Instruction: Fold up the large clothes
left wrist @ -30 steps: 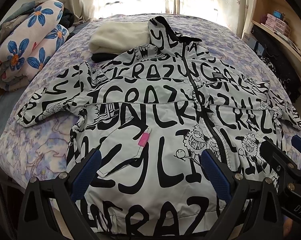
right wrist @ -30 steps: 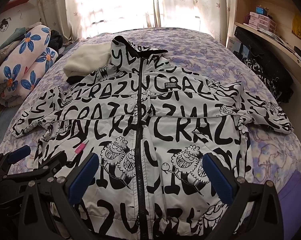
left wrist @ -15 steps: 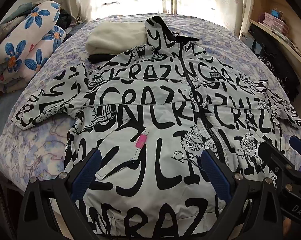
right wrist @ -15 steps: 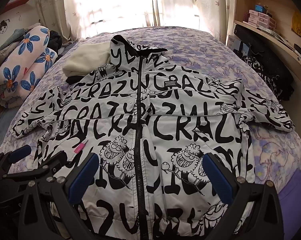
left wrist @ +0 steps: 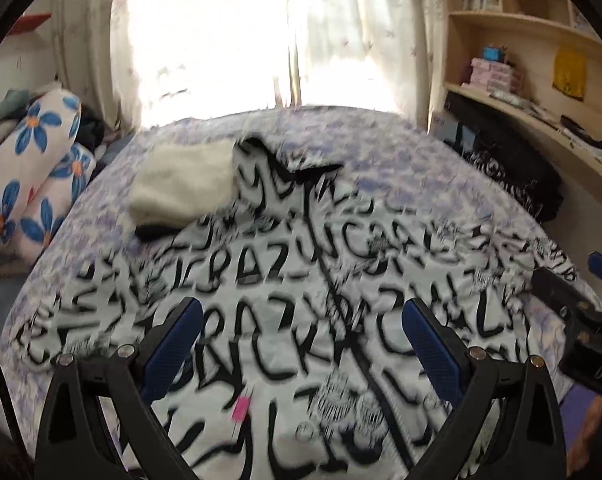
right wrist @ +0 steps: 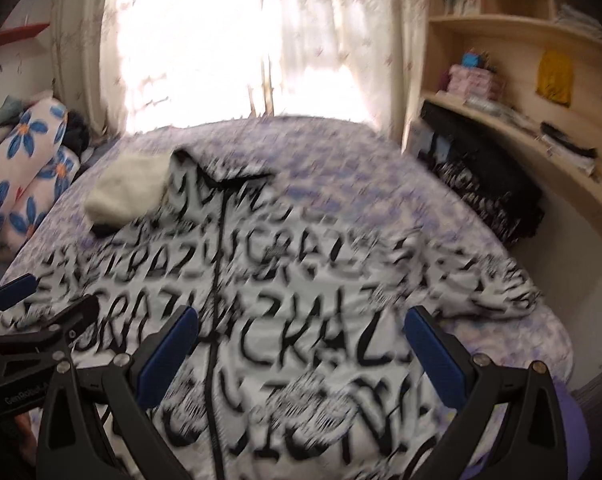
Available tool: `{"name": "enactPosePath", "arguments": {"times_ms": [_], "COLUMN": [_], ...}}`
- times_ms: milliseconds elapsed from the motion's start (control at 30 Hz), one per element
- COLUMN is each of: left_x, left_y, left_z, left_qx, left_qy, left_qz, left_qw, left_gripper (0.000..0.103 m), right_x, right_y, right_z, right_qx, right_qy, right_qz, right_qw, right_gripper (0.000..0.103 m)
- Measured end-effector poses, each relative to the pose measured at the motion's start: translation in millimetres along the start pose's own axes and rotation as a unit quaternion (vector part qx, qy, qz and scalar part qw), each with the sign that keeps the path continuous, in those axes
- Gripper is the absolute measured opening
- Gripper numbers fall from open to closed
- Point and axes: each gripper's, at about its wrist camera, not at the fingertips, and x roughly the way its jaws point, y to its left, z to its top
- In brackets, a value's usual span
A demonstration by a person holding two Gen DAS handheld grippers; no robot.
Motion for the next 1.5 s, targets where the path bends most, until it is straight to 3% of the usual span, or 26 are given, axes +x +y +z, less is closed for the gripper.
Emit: {"name": "enactPosePath", "arguments": {"times_ms": [67,133,233,367,433,500,567,767,967,1033,1133,1167,1200,1267,1300,1400,1500], "left_x": [6.2,17.3,41.9,70.1,85.8,107.1,126.0,163.4,182.6,186.7,192.2,194.5,196.2,197.1,197.1,198.5,199.9], "left_y": [-9.5,-20.0,-41.5,-76.5,-91.5,-111.2,-124.9,-156.7,-171.6,-174.8,-176.8,-176.6,-176.8,-175.6,-174.8,-170.0,-153.8], "left_z": [17.4,34.0,53.0,68.5,68.4,69.6,63.3,41.9,28.7,24.9,20.4,19.0,17.7,15.3,14.4,13.0,14.4], "left_qx": [0.006,0.007,0.02,0.039,0.04,0.038,0.034,0.037,0.042,0.042,0.036,0.032,0.03,0.033,0.038,0.052,0.019], "left_qy": [-0.018,-0.027,-0.029,-0.036,-0.021,-0.004,0.016,0.046,0.065,0.069,0.082,0.091,0.098,0.105,0.108,0.13,0.157], "left_qz": [-0.023,-0.045,-0.039,-0.045,-0.062,-0.071,-0.077,-0.083,-0.094,-0.097,-0.114,-0.126,-0.134,-0.139,-0.138,-0.135,-0.154], "left_qw": [0.9996,0.9986,0.9986,0.9976,0.997,0.9967,0.9963,0.9948,0.9926,0.992,0.9894,0.9874,0.9857,0.9842,0.9839,0.9808,0.9755], "left_gripper": [0.099,0.099,0.099,0.099,0.099,0.099,0.099,0.099,0.099,0.099,0.099,0.099,0.099,0.099,0.099,0.099,0.099], "right_x": [2.1,10.3,38.6,75.6,101.7,128.1,150.0,197.0,230.1,234.4,238.3,240.5,243.8,243.6,240.0,214.6,186.1], "right_y": [-22.2,-42.9,-83.3,-147.7,-183.6,-222.6,-260.6,-352.6,-398.6,-407.0,-412.1,-413.1,-412.8,-413.9,-412.7,-379.3,-315.5], "right_z": [12.2,22.2,37.6,39.7,34.5,22.6,7.0,-53.2,-104.7,-114.1,-113.6,-110.6,-107.4,-97.3,-88.3,-32.0,28.3], "right_qx": [0.009,0.009,0.017,0.061,0.097,0.138,0.18,0.315,0.438,0.462,0.468,0.461,0.456,0.458,0.451,0.37,0.269], "right_qy": [-0.048,-0.061,-0.029,0.011,0.042,0.078,0.109,0.183,0.23,0.222,0.196,0.193,0.197,0.179,0.161,0.077,0.015], "right_qz": [-0.028,-0.046,-0.026,-0.055,-0.073,-0.079,-0.094,-0.114,-0.081,-0.073,-0.076,-0.078,-0.077,-0.061,-0.066,-0.062,0.003], "right_qw": [0.998,0.997,0.999,0.997,0.992,0.984,0.973,0.924,0.865,0.855,0.859,0.863,0.865,0.869,0.875,0.924,0.963], "right_gripper": [0.103,0.103,0.103,0.102,0.097,0.085,0.081,0.08,0.08,0.08,0.076,0.057,0.032,0.008,0.007,0.006,0.006]}}
